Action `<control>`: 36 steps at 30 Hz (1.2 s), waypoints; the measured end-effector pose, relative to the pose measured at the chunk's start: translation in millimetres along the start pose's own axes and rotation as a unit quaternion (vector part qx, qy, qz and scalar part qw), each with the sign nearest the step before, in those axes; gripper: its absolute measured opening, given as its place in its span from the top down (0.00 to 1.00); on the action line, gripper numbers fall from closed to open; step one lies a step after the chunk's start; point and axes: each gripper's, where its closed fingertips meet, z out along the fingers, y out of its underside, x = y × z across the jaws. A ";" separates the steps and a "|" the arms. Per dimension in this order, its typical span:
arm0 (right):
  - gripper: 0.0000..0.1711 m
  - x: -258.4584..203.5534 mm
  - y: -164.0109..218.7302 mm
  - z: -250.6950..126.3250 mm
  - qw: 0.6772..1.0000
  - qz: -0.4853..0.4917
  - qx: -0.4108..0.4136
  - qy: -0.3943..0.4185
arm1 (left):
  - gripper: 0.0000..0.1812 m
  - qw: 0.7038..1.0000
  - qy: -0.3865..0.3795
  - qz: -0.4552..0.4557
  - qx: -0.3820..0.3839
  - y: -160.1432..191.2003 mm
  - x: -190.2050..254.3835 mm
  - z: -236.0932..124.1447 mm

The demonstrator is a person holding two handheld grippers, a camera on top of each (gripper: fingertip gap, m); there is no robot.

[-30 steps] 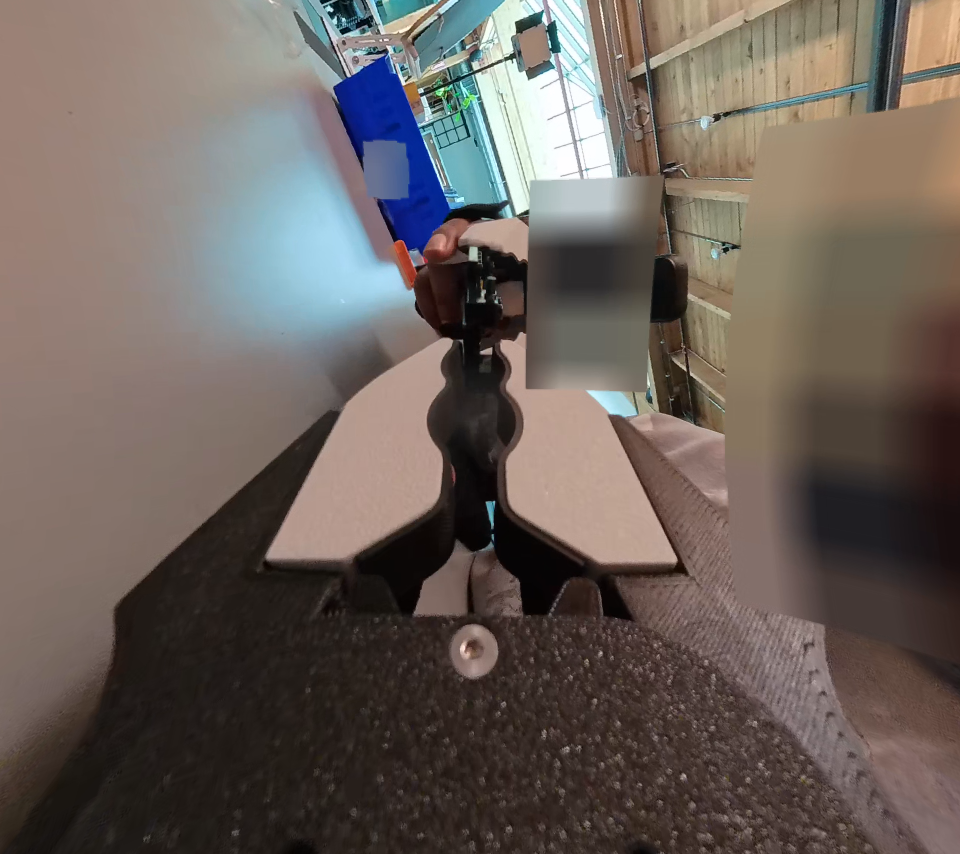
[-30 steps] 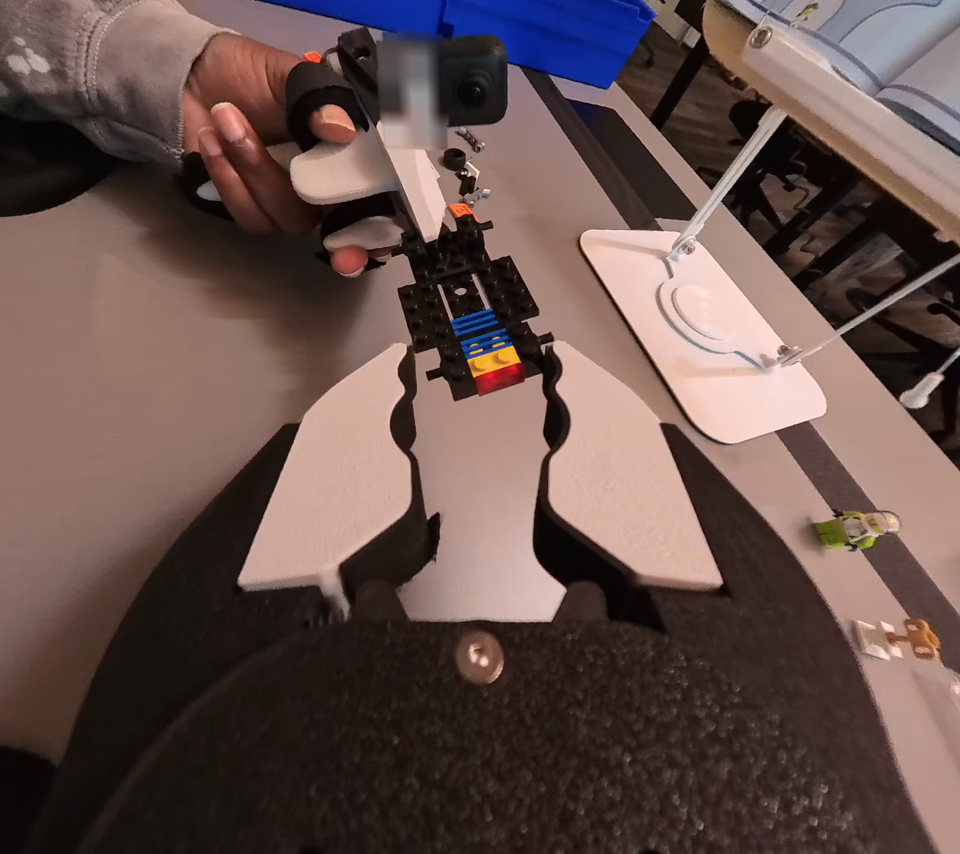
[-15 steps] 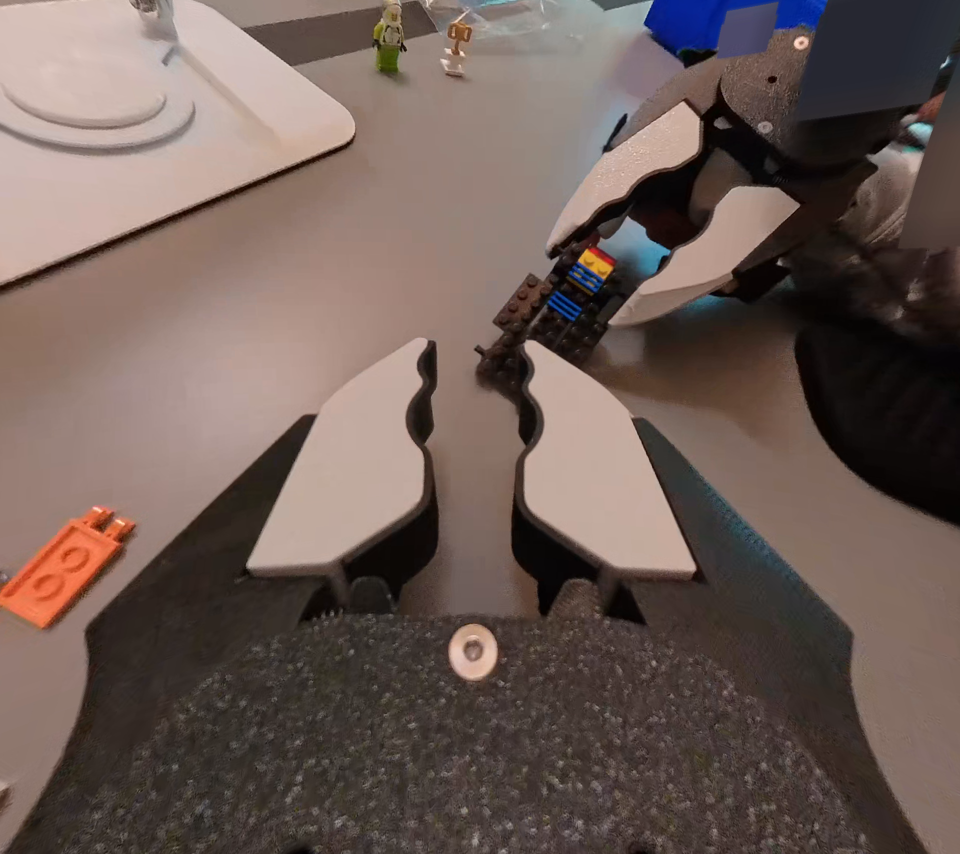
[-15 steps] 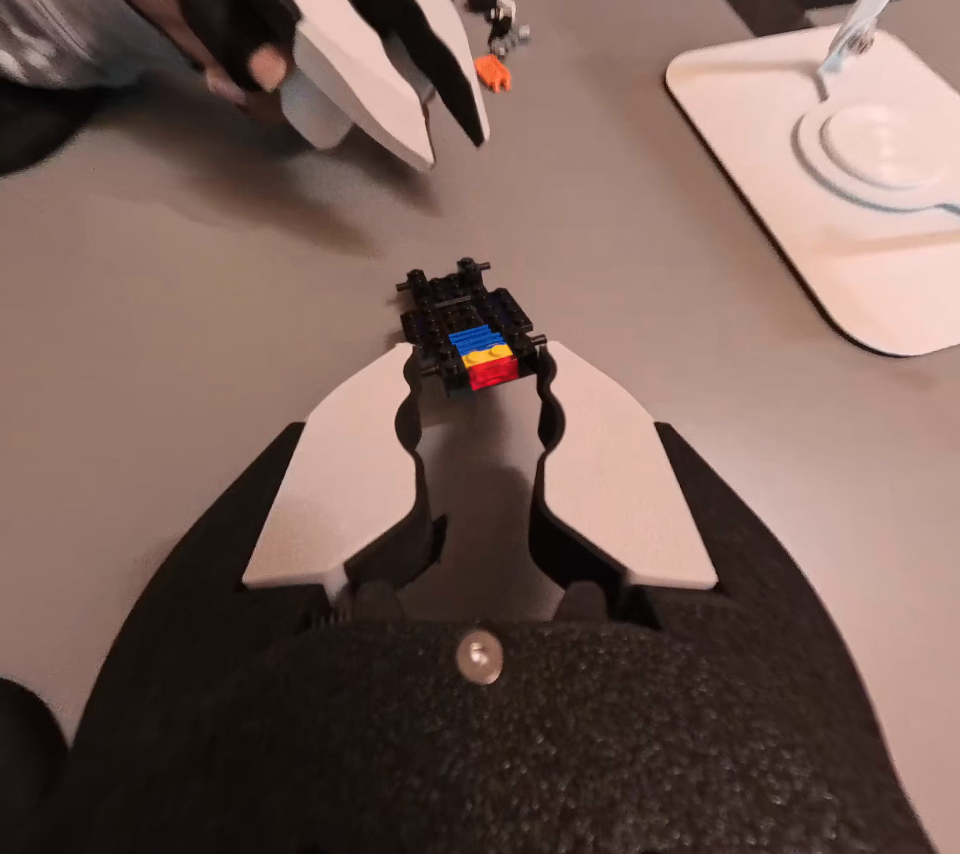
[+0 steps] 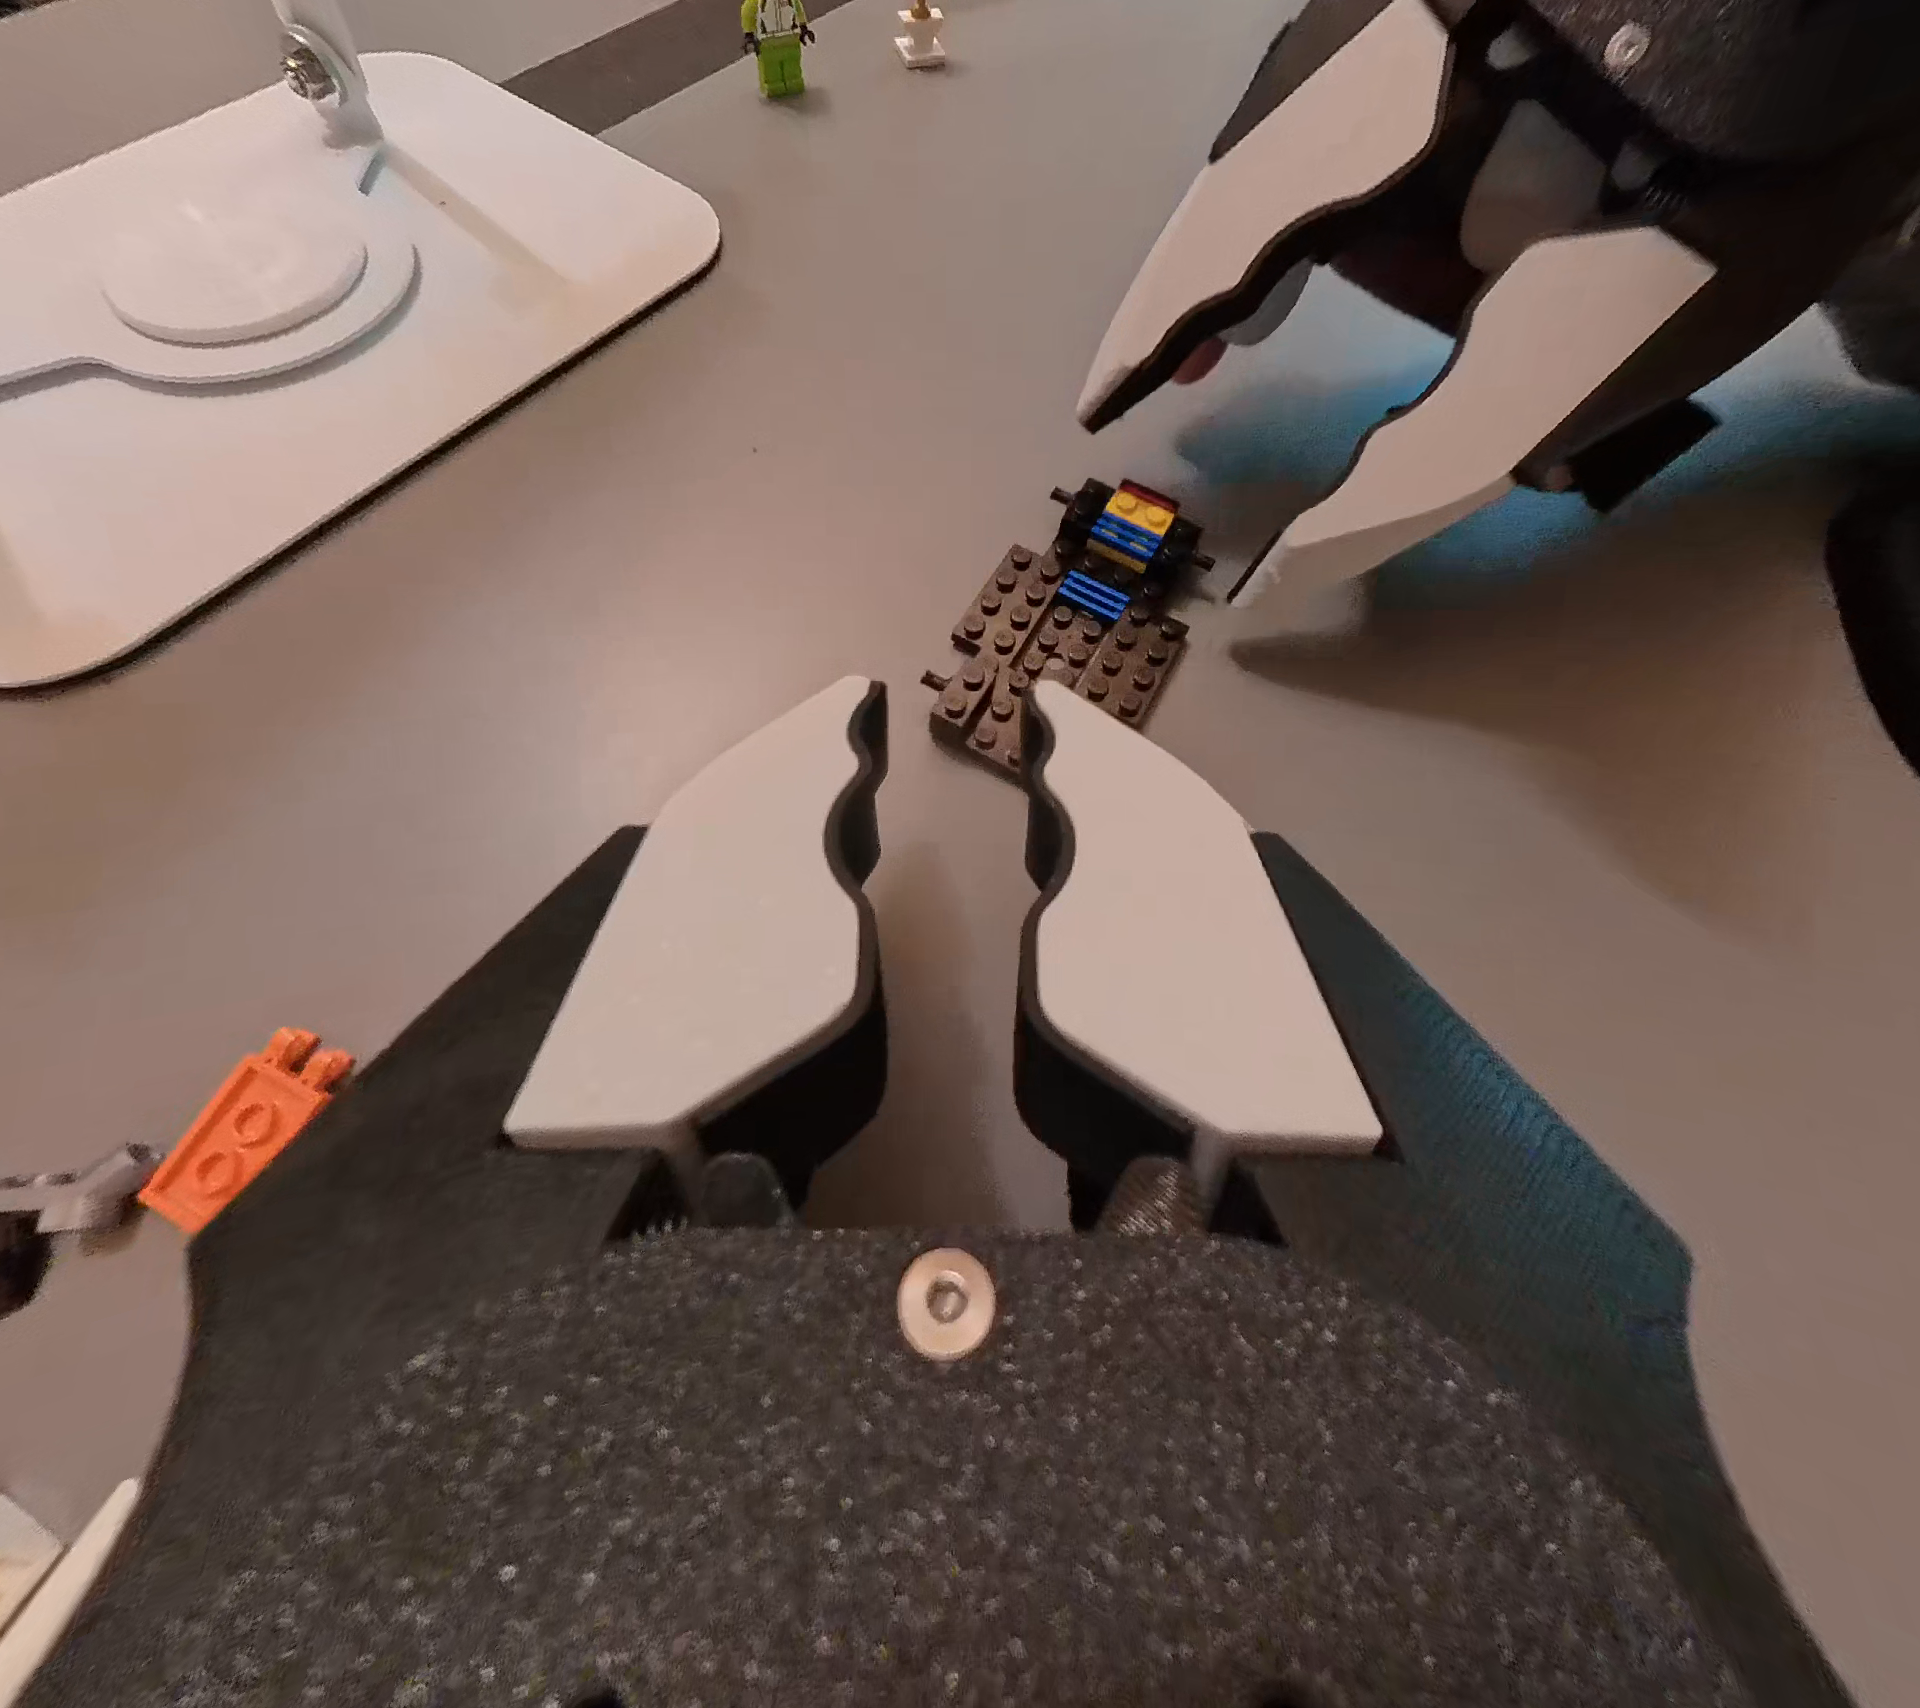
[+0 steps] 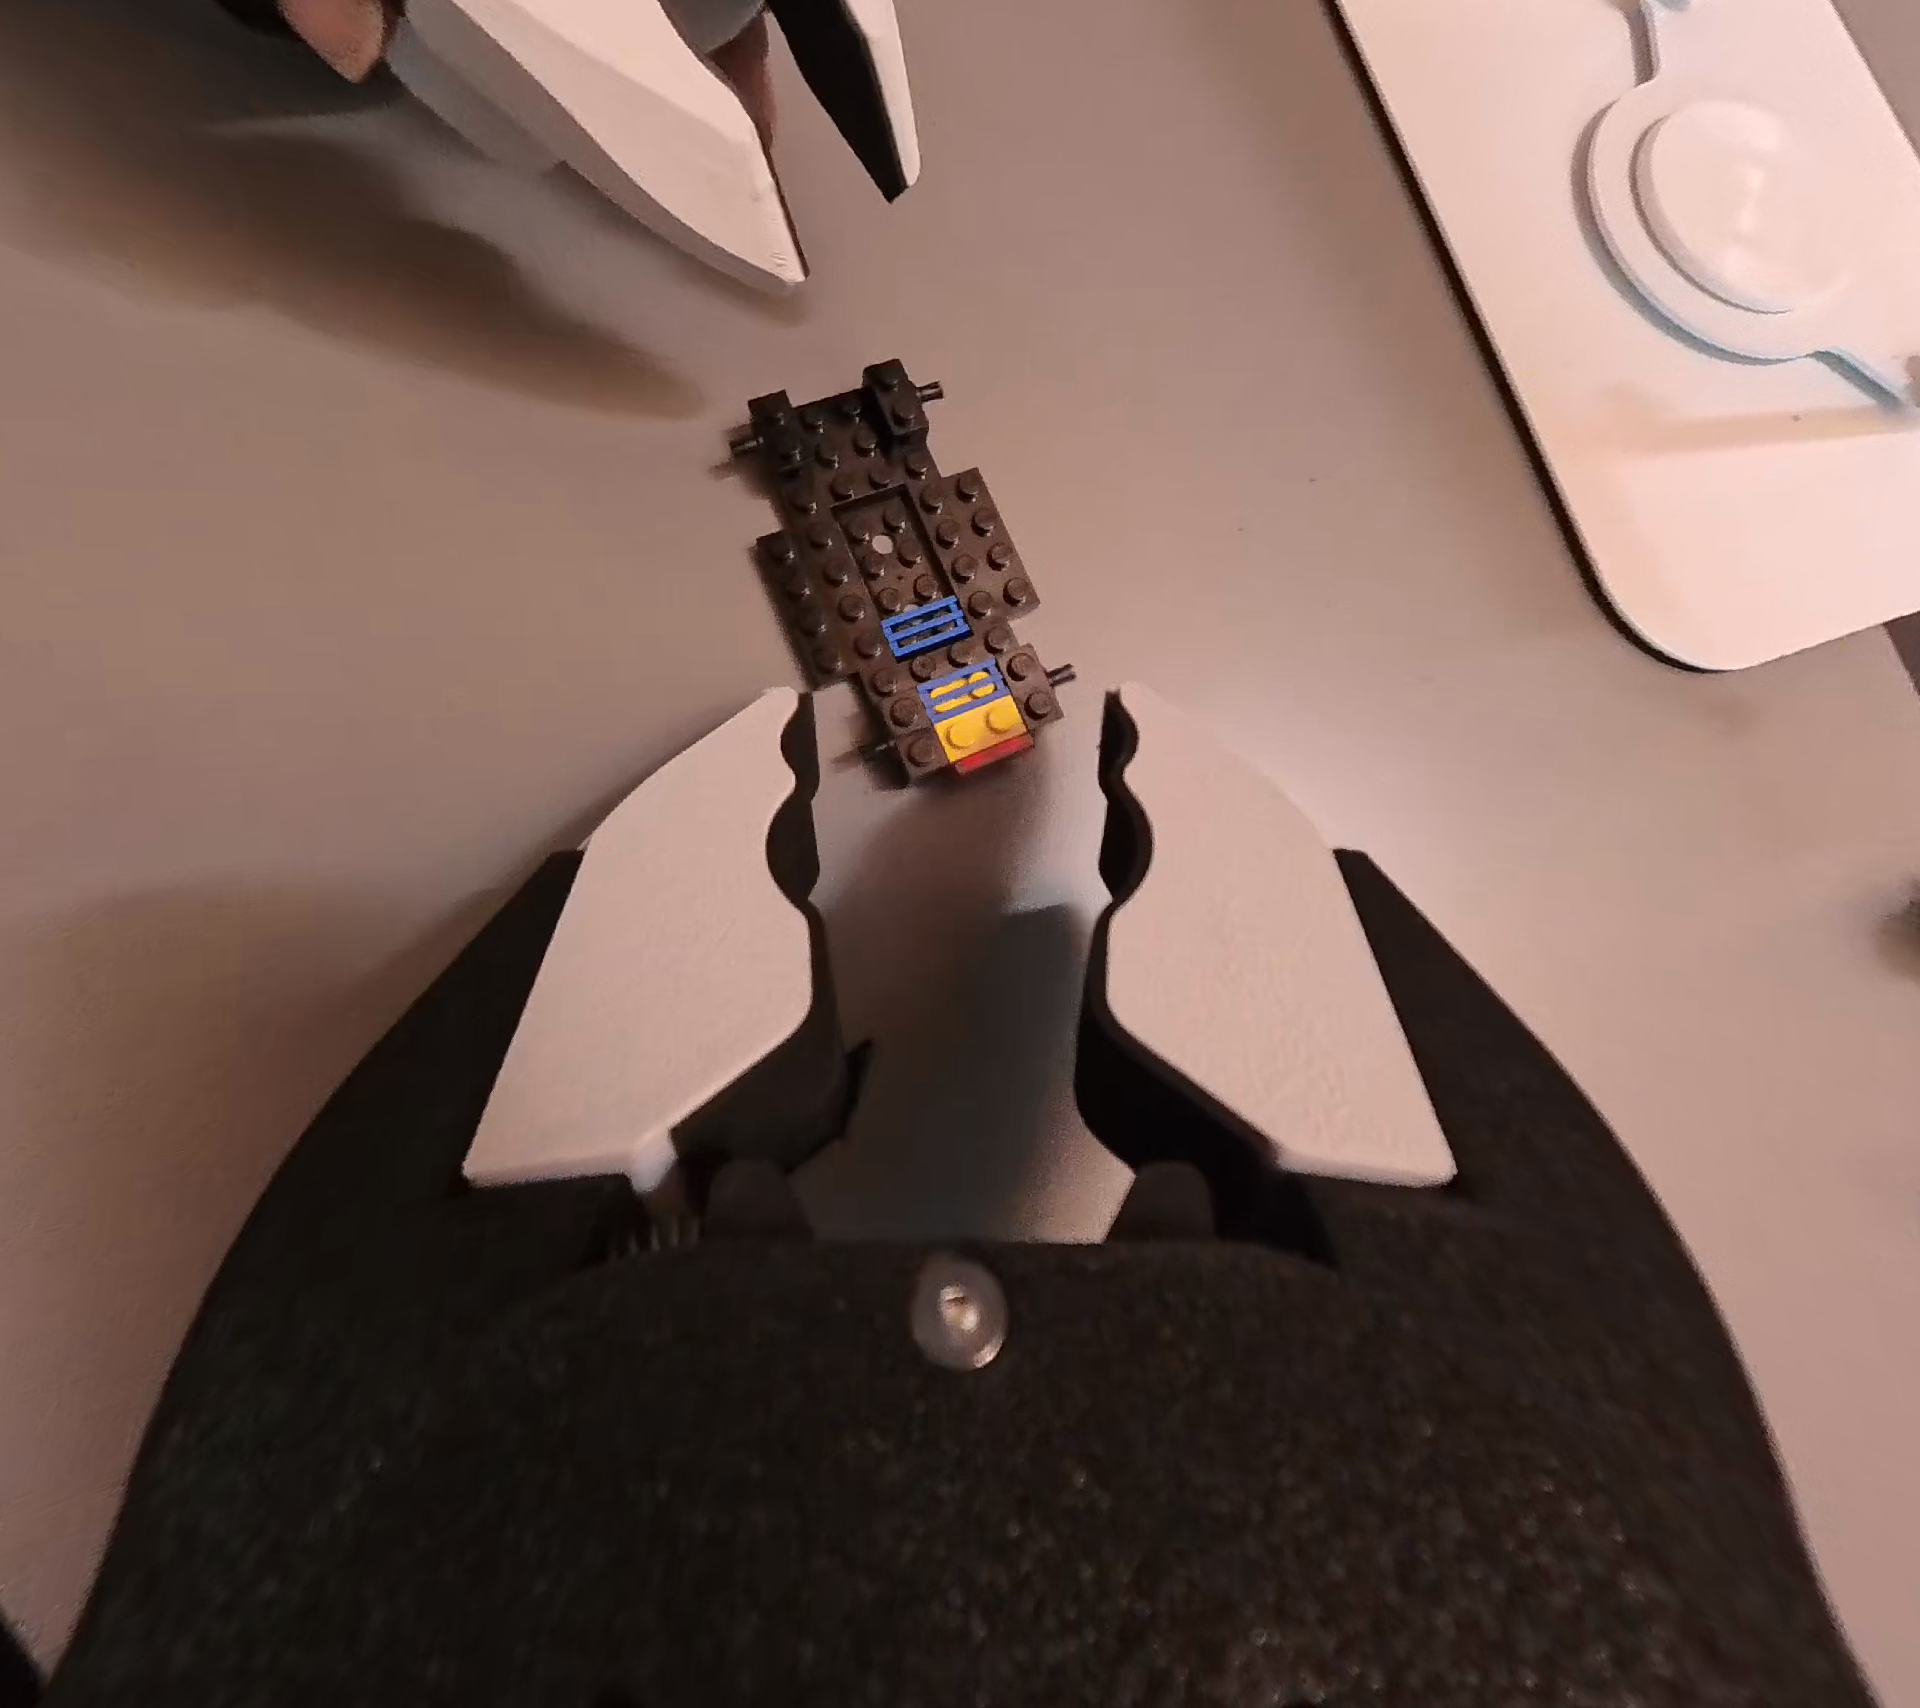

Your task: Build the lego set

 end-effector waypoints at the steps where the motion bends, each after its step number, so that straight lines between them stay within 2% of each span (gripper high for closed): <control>1: 0.70 -0.8 -1.4 -2.6 1.000 -0.003 0.004 0.000 | 0.87 1.000 -0.001 0.007 -0.001 0.3 1.4 0.1; 7: 0.68 5.1 6.9 4.6 1.000 -0.005 0.003 -0.017 | 0.85 0.996 0.043 0.064 -0.053 11.6 26.6 1.9; 10: 0.70 4.2 7.6 10.2 0.999 0.023 0.007 -0.029 | 0.85 0.987 -0.009 0.135 -0.088 21.7 18.6 5.3; 13: 0.80 3.2 11.3 7.0 0.998 0.051 -0.018 0.010 | 0.88 0.976 -0.065 0.175 -0.112 26.9 3.3 9.9; 17: 0.86 -10.7 11.7 3.0 0.994 0.073 -0.046 0.072 | 0.89 0.968 -0.113 0.185 -0.125 23.6 -18.5 14.8; 21: 0.82 -26.7 8.7 -1.7 0.989 0.097 -0.057 0.093 | 0.90 0.969 -0.147 0.169 -0.105 10.9 -31.9 1.9; 25: 0.77 -23.6 3.7 -12.5 0.989 0.098 -0.017 0.109 | 0.91 0.977 -0.095 0.168 -0.087 13.3 -5.4 -11.5; 28: 0.74 -15.1 -0.5 -10.2 0.989 0.111 0.017 0.098 | 0.91 0.974 -0.089 0.178 -0.105 21.8 2.9 -3.9; 36: 0.80 -17.1 5.2 6.3 0.990 0.106 -0.009 0.092 | 0.93 0.968 -0.116 0.187 -0.122 22.5 -11.8 20.0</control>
